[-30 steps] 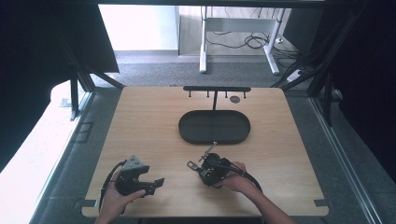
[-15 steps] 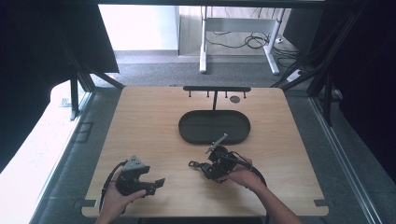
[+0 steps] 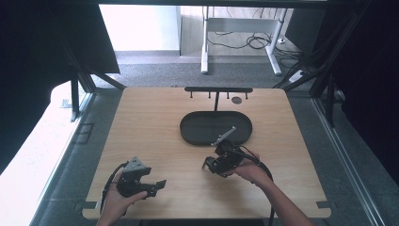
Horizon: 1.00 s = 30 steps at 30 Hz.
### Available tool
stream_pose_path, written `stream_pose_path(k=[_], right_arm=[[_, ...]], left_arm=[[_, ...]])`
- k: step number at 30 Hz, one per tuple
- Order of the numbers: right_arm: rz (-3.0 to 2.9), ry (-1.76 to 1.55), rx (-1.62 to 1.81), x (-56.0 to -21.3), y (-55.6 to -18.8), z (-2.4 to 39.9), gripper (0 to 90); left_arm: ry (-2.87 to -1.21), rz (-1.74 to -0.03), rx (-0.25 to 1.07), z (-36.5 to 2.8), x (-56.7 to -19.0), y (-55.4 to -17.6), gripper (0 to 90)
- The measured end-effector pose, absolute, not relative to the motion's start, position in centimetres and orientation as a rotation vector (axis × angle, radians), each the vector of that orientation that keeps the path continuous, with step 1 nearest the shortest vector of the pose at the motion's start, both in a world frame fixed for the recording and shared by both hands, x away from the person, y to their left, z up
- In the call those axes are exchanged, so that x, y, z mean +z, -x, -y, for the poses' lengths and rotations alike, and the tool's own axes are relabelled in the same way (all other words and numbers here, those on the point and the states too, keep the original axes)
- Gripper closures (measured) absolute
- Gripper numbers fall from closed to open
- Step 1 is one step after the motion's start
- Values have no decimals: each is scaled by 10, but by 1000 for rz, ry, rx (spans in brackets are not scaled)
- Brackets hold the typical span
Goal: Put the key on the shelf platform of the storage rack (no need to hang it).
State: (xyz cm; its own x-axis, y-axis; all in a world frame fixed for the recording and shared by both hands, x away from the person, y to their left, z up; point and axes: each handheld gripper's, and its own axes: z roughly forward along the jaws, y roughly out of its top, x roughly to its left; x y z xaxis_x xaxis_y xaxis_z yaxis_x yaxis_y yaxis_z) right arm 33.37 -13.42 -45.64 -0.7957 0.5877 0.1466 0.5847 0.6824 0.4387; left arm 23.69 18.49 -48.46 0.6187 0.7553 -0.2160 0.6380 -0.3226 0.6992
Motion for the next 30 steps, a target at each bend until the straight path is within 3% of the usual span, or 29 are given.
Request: stream_pose_path(k=[30], right_arm=[[-2806,-990,755,-419,-363,139,497]], left_arm=[[-2058,-1092,188,-185,-486,-237,203]])
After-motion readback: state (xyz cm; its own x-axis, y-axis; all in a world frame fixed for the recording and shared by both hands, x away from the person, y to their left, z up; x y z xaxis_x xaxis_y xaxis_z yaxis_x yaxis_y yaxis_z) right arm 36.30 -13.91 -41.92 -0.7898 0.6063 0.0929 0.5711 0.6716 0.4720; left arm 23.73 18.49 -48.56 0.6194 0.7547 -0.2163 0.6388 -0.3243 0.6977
